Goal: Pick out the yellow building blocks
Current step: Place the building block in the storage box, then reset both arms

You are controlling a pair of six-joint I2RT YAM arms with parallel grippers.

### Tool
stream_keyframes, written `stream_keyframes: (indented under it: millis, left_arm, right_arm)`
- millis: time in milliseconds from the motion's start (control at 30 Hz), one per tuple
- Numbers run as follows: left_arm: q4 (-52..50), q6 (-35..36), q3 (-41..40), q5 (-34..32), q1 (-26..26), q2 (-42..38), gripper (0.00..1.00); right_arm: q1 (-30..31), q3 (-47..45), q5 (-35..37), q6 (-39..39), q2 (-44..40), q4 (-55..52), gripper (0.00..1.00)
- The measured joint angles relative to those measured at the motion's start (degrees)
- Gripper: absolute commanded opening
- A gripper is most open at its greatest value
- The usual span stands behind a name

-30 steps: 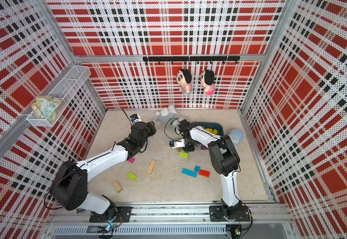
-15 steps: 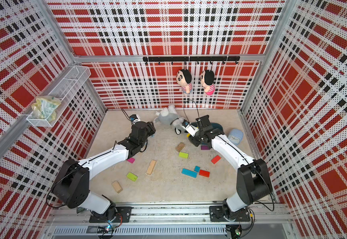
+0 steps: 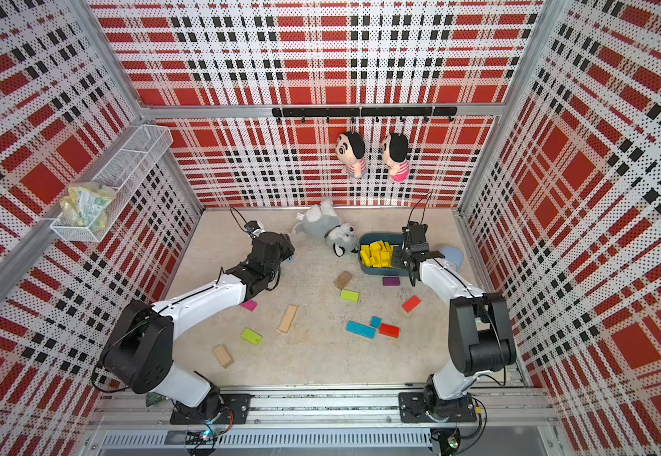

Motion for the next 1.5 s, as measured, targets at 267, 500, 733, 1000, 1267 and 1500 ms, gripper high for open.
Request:
stream_keyframes:
  millis: [267,500,733,1000,1267,1500]
  left_arm:
    - [-1.4,-0.7,0.0,-1.4,0.0,0.0,0.52]
    - [-2.3,-0.9,0.0,-3.4,0.1,0.0,0.53]
    - [-3.5,-0.9,-1.3,-9.0,0.8,-1.2,0.56]
    - [-8.1,-2.7,-7.6,-23.0,2.6,-9.3,0.65]
    - [-1.6,6.4,-21.0,-28.7,10.6,-16.9,0.81]
    - [16.8,24.7,-34.0,-21.5,18.6,-20.6,0.84]
  right_arm:
    - [-0.1,2.4,-0.6,2.2,6.0,1.5,0.35]
    - [-0.1,2.5,-0.3,2.1,6.5,2.2,0.52]
    - [-0.2,1.9,1.3,0.5,2.6,2.6,0.6]
    - [-0.3,-16.2,7.8,-2.8,-19.8,15.7,0.66]
    - [-0.6,-36.5,19.4,-7.0,-26.8,33.5,0.78]
    - [-2.9,-37.7,20.3,-13.0,-15.6,50.3,0.83]
